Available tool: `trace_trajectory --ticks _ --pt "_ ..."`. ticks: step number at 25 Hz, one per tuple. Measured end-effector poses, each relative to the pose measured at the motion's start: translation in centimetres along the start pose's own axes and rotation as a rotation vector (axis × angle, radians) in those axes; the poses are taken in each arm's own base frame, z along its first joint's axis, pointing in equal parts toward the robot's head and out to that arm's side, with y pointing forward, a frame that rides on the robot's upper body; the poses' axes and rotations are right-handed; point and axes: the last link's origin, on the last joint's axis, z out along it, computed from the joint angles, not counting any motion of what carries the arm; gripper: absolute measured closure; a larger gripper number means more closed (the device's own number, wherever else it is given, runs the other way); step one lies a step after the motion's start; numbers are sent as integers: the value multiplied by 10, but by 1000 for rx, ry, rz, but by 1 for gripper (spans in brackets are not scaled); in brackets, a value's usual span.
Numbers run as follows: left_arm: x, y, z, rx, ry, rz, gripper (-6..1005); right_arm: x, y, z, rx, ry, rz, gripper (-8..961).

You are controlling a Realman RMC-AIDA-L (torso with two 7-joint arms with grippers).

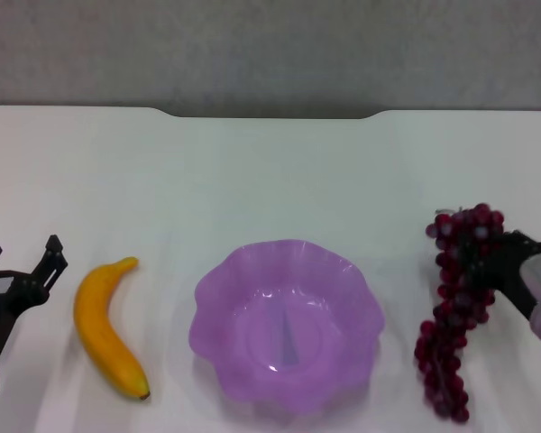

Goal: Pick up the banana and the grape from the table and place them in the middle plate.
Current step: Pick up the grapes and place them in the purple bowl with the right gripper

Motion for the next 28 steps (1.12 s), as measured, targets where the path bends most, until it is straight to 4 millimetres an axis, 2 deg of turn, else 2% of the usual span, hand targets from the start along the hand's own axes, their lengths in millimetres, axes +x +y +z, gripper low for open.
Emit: trace_trajectory --ticks 5,8,10,11,17,18,23,28 --pt "0 1 1 -2 1 -1 105 0 -3 -9 14 -112 19 531" --pt "0 0 0 0 -1 -2 105 -8 0 -9 -5 -157 20 531" --pt "-1 0 -1 2 -3 0 105 -27 14 -7 -60 -214 -11 531" --pt "-1 -1 -1 3 -4 1 105 -27 14 -7 -60 -214 -11 532" --pt "-1 -2 -1 5 -6 2 105 -77 34 -15 -129 -359 -74 537" --pt "-1 -2 -1 4 -5 2 105 -77 34 -15 -129 -359 -74 537" --pt "-1 -2 0 5 -7 2 105 -107 46 -25 -162 -443 -115 539" --pt "-1 -2 1 12 -12 -1 105 -130 57 -25 -197 -491 -155 540"
